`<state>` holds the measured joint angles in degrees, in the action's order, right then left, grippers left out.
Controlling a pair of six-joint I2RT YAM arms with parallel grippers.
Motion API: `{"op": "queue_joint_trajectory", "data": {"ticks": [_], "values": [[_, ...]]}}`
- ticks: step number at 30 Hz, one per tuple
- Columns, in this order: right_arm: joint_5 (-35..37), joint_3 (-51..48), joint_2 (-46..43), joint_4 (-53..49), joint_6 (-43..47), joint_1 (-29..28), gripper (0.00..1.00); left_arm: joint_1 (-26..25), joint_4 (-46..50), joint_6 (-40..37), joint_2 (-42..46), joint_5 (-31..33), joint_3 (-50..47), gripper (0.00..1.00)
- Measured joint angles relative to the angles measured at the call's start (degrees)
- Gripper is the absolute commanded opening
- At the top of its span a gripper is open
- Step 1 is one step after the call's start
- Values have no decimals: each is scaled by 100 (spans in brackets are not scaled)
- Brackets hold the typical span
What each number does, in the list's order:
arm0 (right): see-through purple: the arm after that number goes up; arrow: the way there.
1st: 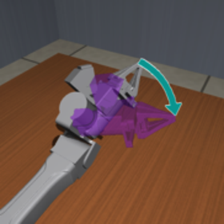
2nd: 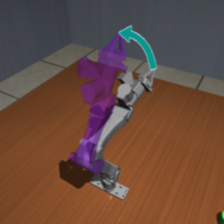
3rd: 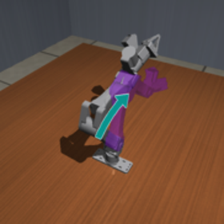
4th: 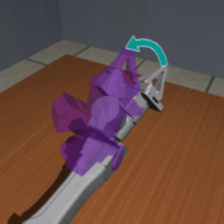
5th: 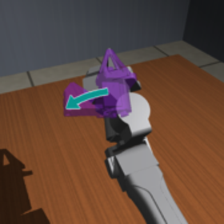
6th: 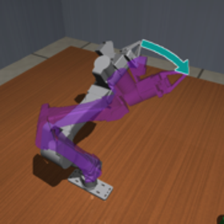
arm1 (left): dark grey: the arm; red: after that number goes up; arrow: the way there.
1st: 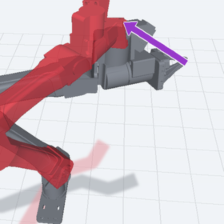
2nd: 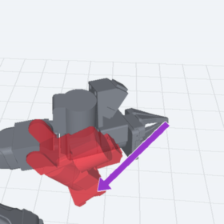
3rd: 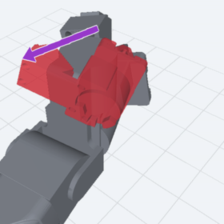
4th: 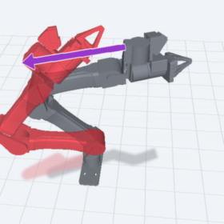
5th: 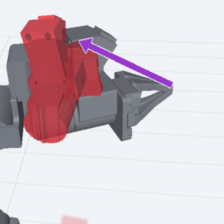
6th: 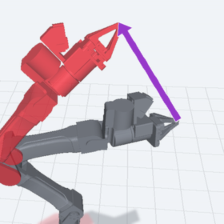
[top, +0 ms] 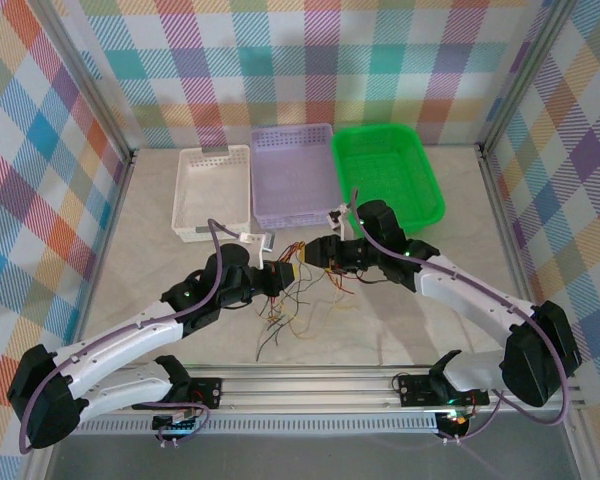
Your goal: Untangle the cables
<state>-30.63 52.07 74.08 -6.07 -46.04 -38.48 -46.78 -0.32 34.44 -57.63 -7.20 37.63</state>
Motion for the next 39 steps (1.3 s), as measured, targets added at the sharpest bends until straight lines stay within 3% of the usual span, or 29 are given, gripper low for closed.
{"op": "queue_joint_trajectory", "data": {"ticks": [8, 14, 17, 23, 27, 29, 30, 35, 39], "values": [[42, -68, 35, 645, -452, -17, 47, -260, -11, -111, -9, 70, 0, 0], [59, -76, 166, 1178, -710, -24, 34, -310, -162, -131, -2, 195, -81, 0], [59, -79, 334, 1325, -848, -39, 33, -328, -188, -131, 0, 240, -111, 0], [85, -98, 404, 1596, -990, -122, 17, -345, -289, -133, 4, 238, -186, 0], [127, -98, 398, 1716, -964, -166, 0, -350, -293, -157, 7, 238, -188, 0], [149, -98, 387, 1698, -898, -170, 0, -350, -291, -186, 15, 238, -188, 0], [166, -98, 369, 1679, -868, -175, 0, -350, -286, -201, 26, 236, -188, 3], [280, -98, 190, 1561, -621, -205, 0, -396, -223, -286, 267, 197, -188, 39], [372, -101, 70, 1386, -352, -205, 0, -452, -81, -376, 654, 179, -188, 54]]}}
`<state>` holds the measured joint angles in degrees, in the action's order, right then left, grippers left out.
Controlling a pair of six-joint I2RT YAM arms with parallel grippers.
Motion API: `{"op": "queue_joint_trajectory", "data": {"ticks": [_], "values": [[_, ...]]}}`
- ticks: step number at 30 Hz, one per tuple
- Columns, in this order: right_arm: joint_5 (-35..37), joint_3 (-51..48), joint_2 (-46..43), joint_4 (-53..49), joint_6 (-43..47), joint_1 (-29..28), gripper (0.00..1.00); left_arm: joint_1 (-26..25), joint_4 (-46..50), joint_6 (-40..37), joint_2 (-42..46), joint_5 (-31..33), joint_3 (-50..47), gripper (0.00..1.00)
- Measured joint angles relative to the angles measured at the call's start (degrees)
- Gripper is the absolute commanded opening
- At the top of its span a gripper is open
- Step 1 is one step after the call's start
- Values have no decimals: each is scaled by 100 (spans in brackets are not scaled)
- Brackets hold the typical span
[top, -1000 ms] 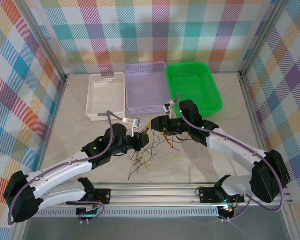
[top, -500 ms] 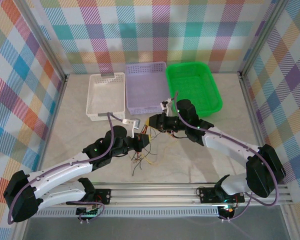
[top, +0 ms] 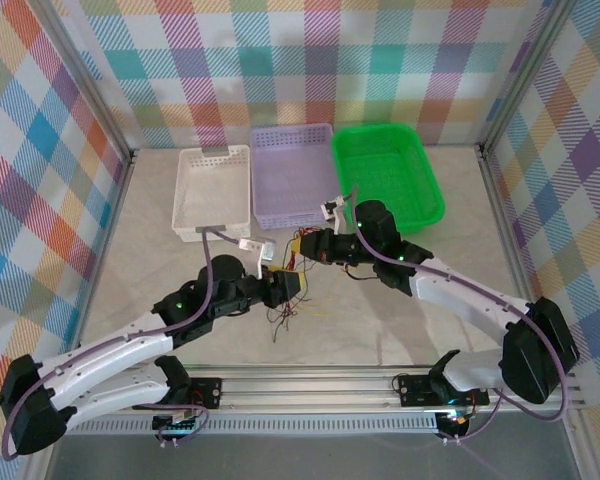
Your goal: Untangle the cables
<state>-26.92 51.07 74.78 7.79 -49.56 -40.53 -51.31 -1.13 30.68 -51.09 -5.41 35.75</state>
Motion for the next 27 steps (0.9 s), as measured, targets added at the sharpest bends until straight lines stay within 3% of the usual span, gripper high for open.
{"op": "queue_joint_trajectory", "data": {"ticks": [7, 27], "values": [[48, -79, -153, -271, 396, 0, 0, -4, 350, -87, 481, 68, 20, 57], [-337, -92, -433, -297, 804, -199, 0, -7, 721, -319, 164, 297, 157, 43]]}}
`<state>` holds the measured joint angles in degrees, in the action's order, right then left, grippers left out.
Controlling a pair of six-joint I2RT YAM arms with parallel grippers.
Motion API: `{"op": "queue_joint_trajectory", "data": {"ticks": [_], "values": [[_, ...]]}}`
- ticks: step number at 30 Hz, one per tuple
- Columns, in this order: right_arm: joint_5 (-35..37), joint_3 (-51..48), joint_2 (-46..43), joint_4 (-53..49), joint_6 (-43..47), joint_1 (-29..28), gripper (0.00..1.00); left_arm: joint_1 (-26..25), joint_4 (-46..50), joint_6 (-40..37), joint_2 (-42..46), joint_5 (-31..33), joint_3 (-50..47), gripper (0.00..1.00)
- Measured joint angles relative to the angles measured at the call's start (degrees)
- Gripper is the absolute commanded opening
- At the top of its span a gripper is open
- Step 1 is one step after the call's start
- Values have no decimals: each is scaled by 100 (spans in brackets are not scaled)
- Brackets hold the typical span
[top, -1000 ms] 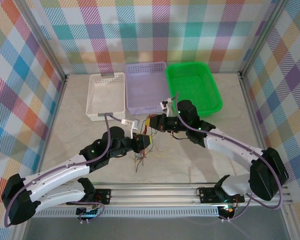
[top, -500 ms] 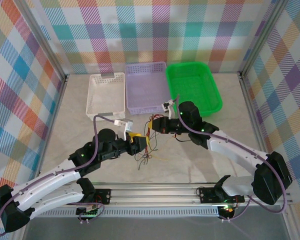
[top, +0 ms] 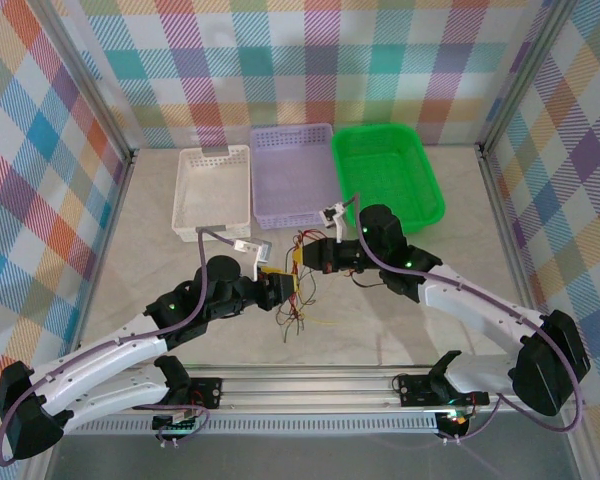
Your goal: Untangle the cables
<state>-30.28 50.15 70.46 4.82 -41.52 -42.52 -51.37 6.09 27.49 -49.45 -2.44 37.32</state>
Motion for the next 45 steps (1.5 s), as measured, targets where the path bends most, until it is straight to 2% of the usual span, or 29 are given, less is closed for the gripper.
{"op": "queue_joint_trajectory", "data": {"ticks": [7, 13, 18, 29, 32, 39, 44, 45], "values": [[2, 0, 0, -57, 92, -22, 0, -24, 2, -15, 11, 4, 2, 38], [-44, -2, 0, -197, 162, -59, 0, -26, 2, 0, 256, 188, 0, 57], [-68, -37, -2, -221, 173, -70, 0, -26, -7, 33, 479, 332, 0, 53], [-129, -76, -96, -232, 168, -107, 0, -24, -39, 33, 343, 505, -247, 47], [-201, -90, -186, -186, 151, -107, 0, -24, -39, 37, 343, 575, -481, 48], [-380, -109, -321, -81, 122, -107, 0, -17, -267, 179, 380, 592, -916, 62], [-494, -192, -330, 31, 22, -111, 0, -9, -614, 232, 380, 485, -927, 62], [-516, -214, -330, 44, 0, -114, 0, -9, -684, 251, 372, 457, -927, 59]]}}
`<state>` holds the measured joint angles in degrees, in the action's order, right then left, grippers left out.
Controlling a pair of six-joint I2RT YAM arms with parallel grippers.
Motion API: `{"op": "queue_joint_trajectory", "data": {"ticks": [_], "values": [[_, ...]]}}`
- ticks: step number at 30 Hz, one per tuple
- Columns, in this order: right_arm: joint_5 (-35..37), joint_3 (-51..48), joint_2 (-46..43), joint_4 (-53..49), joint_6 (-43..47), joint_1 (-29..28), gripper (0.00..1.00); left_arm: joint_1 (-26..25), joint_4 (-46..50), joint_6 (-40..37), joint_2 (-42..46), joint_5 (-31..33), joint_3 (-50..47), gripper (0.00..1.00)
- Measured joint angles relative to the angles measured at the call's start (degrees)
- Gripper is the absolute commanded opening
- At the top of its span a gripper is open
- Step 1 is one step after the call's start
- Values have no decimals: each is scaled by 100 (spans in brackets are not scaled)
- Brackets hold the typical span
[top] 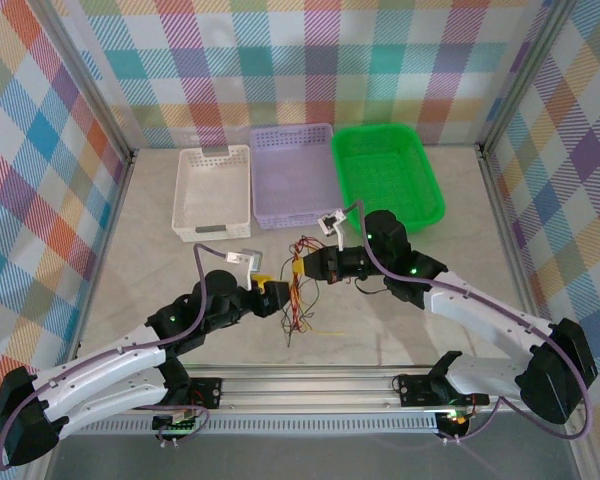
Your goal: Untangle the cables
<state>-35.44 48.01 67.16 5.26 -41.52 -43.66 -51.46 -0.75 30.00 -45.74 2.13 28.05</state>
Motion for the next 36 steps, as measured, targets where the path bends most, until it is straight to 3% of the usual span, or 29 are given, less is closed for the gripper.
{"op": "queue_joint_trajectory", "data": {"ticks": [7, 8, 16, 25, 36], "values": [[-76, -57, -22, 133, -70, -37, 0, 15, -334, 149, -286, -195, 0, 4], [-74, -57, -44, 131, -85, -37, 0, 22, -354, 157, -313, -208, 0, 0], [404, -111, -699, -577, 85, 107, 0, 170, 249, 177, 111, 122, 103, 0], [459, -566, -1543, -1390, 44, 1779, 0, 708, 1827, 260, 501, 496, 960, 0], [485, -946, -1867, -2020, -92, 3027, 0, 1222, 3626, 52, 326, 608, 2321, 0]]}}
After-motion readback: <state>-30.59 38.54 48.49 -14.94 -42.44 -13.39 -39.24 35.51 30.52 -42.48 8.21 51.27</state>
